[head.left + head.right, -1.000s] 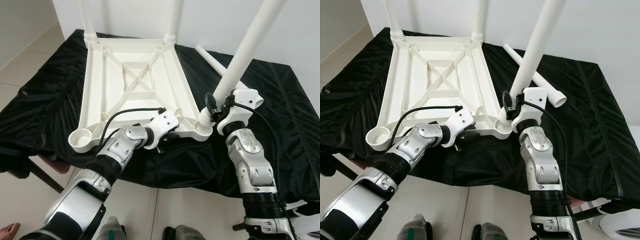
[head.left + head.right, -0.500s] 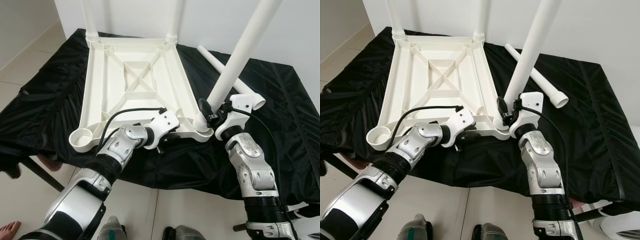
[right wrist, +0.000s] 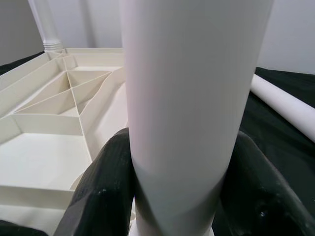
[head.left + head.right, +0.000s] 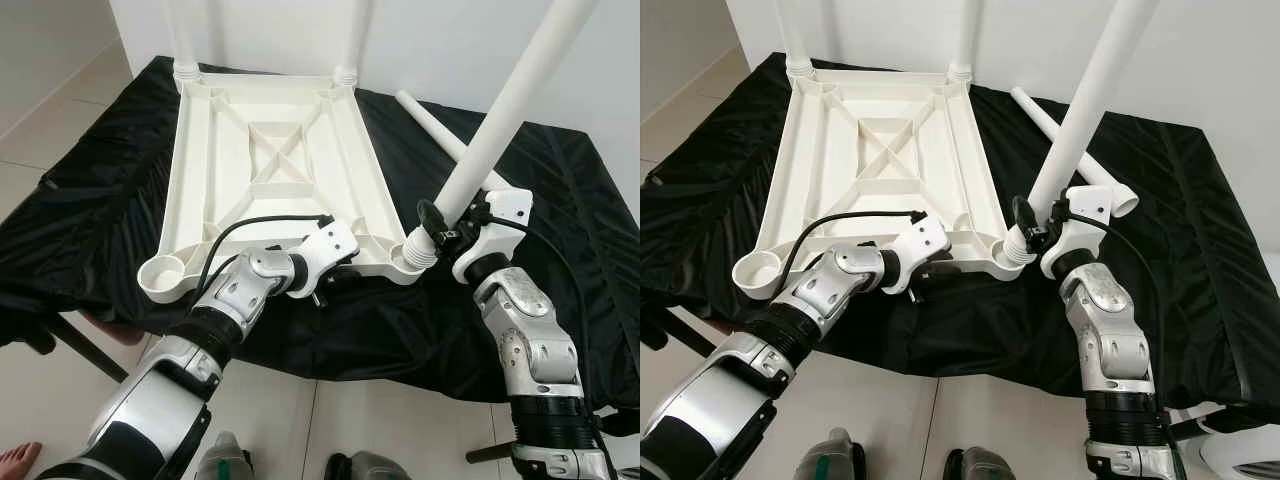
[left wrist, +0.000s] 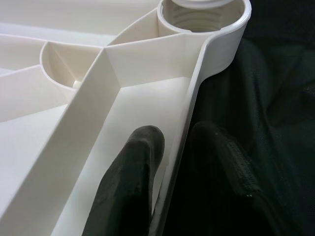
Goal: Building children table
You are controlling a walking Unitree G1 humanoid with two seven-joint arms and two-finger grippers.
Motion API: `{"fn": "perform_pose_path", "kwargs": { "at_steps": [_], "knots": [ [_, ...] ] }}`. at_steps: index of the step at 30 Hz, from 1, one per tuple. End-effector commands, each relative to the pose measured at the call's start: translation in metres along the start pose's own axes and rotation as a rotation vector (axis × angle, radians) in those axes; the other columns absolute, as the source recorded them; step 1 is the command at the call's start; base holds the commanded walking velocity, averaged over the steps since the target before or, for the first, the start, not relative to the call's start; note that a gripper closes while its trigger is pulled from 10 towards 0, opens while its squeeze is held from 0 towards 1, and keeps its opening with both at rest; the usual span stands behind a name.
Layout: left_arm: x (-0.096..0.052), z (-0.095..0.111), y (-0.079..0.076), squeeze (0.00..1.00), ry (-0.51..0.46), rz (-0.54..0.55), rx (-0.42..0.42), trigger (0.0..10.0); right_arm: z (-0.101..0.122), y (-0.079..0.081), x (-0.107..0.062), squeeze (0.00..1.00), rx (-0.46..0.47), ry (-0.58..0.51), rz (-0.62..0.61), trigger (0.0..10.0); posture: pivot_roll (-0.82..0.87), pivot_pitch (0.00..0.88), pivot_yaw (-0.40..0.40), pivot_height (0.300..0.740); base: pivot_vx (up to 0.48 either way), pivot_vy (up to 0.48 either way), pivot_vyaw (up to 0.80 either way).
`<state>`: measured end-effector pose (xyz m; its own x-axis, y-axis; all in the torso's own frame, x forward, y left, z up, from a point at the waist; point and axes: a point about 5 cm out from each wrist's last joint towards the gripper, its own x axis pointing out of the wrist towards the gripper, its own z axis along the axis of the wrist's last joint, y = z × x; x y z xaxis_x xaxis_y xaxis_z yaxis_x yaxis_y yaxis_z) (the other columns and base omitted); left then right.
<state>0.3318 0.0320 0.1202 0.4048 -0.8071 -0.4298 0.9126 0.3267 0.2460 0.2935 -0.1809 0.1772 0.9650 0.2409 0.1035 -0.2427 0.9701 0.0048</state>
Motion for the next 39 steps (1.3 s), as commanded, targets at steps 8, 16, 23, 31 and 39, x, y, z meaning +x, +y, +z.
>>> {"fn": "perform_pose_path", "kwargs": {
  "at_steps": [8, 16, 23, 31, 39],
  "knots": [
    [-0.001, 0.000, 0.003, 0.00, 0.029, -0.032, 0.031, 10.0, -0.008, 0.012, -0.002, 0.00, 0.032, 0.041, 0.091, 10.0, 0.01, 0.037, -0.046, 0.740, 0.000, 0.000, 0.00],
    [-0.001, 0.002, 0.005, 0.00, 0.026, -0.023, 0.033, 10.0, -0.010, 0.017, 0.004, 0.00, 0.047, 0.056, 0.133, 10.0, 0.02, 0.045, -0.054, 0.740, 0.000, 0.000, 0.00],
    [-0.002, 0.002, 0.006, 0.00, 0.024, -0.017, 0.032, 10.0, -0.019, 0.006, 0.008, 0.00, 0.059, 0.082, 0.085, 10.0, 0.02, 0.052, -0.057, 0.740, 0.000, 0.000, 0.00],
    [-0.003, 0.002, 0.006, 0.00, 0.022, -0.015, 0.031, 10.0, -0.019, 0.004, 0.005, 0.00, 0.053, 0.093, 0.099, 10.0, 0.02, 0.057, -0.059, 0.740, 0.000, 0.000, 0.00],
    [-0.002, 0.004, 0.006, 0.00, 0.017, -0.014, 0.033, 10.0, -0.014, 0.006, -0.003, 0.00, 0.039, 0.091, 0.145, 10.0, 0.01, 0.057, -0.061, 0.740, 0.000, 0.000, 0.00]
  ]
}}
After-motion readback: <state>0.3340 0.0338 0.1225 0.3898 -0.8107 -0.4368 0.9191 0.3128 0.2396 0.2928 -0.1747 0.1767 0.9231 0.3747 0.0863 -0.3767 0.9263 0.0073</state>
